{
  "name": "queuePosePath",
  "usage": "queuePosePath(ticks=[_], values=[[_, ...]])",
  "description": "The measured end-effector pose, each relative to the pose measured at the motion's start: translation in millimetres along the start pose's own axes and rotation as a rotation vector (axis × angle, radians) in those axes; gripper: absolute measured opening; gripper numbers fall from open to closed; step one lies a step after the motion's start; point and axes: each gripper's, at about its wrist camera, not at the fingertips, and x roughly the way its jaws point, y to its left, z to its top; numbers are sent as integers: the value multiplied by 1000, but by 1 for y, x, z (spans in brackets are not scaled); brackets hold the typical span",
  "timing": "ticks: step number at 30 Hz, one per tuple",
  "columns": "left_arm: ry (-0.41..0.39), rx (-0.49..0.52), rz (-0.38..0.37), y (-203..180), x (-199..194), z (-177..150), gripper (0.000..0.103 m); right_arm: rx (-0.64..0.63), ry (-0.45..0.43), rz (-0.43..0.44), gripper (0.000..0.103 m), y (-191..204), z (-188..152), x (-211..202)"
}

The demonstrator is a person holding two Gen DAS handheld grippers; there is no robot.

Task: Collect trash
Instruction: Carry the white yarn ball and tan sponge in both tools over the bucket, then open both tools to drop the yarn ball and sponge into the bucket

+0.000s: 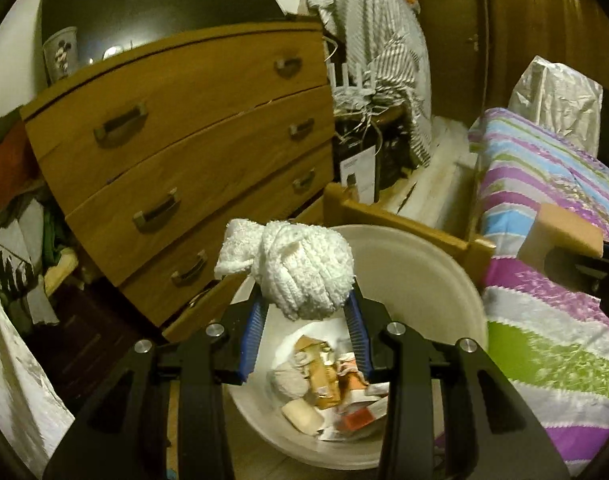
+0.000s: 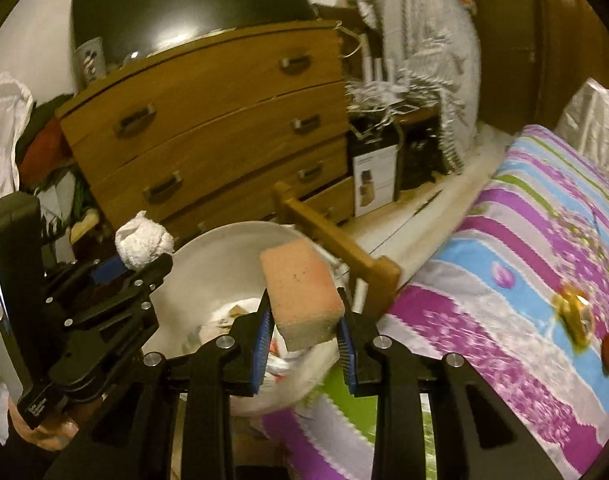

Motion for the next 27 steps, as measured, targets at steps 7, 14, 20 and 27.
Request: queuePosePath(ticks=[7, 14, 20, 27], values=[[50, -12, -20, 13, 21, -11, 36, -44, 54, 14, 31, 25, 4, 33], [68, -17, -35, 19, 30, -12, 36, -65, 66, 9, 31, 32, 6, 45], [75, -28, -43, 22, 34, -12, 36, -72, 65, 12, 31, 32, 9, 47], [74, -27, -49, 21, 36, -10, 39, -93, 55, 24, 37, 36, 16, 51]])
